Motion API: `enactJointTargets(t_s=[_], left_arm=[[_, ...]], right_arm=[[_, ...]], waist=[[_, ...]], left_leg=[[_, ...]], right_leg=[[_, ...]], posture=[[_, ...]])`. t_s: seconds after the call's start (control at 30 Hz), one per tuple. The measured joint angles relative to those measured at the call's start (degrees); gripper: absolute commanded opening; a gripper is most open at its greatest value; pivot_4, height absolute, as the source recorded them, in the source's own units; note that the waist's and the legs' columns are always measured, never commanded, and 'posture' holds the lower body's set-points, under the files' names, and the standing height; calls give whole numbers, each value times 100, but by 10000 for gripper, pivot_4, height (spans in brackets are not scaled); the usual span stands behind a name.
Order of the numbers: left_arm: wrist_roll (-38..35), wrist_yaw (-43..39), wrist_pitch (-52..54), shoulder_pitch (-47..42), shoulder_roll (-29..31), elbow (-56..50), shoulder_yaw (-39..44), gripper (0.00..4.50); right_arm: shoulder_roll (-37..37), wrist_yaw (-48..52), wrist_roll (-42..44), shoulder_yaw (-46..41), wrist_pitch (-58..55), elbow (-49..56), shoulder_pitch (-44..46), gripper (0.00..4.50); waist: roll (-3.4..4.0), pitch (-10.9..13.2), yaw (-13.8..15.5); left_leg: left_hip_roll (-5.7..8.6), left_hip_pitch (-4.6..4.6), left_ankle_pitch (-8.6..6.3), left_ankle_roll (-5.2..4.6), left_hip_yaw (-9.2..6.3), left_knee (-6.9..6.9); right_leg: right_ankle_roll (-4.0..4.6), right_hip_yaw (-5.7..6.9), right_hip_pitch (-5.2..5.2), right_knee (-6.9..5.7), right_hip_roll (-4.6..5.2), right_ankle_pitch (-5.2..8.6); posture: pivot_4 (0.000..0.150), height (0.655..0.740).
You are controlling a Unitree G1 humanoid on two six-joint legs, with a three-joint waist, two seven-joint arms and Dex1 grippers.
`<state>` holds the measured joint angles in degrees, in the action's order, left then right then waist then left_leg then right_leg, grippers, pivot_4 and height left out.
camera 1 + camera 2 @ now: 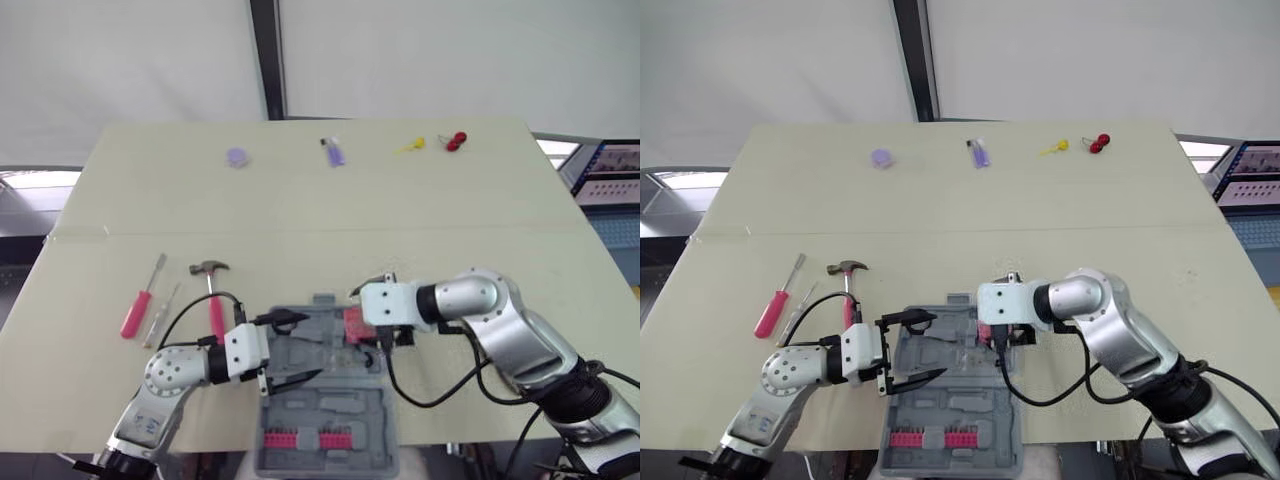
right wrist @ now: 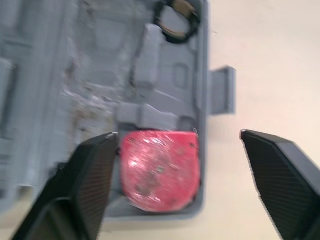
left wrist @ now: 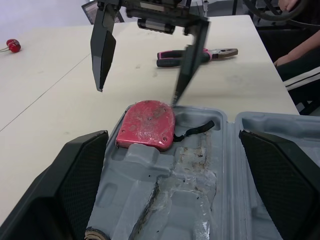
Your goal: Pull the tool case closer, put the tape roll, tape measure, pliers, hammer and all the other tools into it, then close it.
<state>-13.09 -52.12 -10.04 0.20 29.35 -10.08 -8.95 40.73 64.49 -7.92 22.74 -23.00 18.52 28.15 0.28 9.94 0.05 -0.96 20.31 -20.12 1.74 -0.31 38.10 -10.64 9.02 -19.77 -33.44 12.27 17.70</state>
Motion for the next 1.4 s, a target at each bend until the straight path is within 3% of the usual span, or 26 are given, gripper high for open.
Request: enactJointTargets(t_s=[0.2,0.33,0.8,1.1,1.4], left_arm=[[1,-4,-1,-70,0,0,-2,45000],[1,-3,-2,-74,2,1,-2,45000],[11,4,-2,-69,3,3,-2,45000],[16,3,-1,-73,25,5,0,45000],[20,4,-2,-77,50,6,1,45000]], right_arm=[[-286,-153,454,-279,755,-596,-296,27190],[-451,-227,602,-303,928,-776,-422,13902],[-540,-289,771,-313,1179,-1172,-518,13902],[-710,-293,1164,-648,1224,-1943,-732,13902],[-985,-294,1188,-666,2064,-2827,-746,13902]], waist=[[0,0,-21],[0,0,-9],[0,0,-7],[0,0,-12],[-7,-10,-18]], left_leg=[[-1,-2,0,0,1,-4],[-1,-1,0,0,1,-3],[-1,-2,0,0,1,-1],[-1,-6,0,0,1,-2],[-2,-23,0,0,1,-4]], right_leg=[[0,1,-2,-1,0,0],[0,1,0,-1,0,0],[0,1,1,-1,0,0],[0,1,4,-1,-1,0],[0,1,21,-1,-1,0]], posture=[[1500,7400],[1500,7400],[1500,7400],[1500,7400],[1500,7400]])
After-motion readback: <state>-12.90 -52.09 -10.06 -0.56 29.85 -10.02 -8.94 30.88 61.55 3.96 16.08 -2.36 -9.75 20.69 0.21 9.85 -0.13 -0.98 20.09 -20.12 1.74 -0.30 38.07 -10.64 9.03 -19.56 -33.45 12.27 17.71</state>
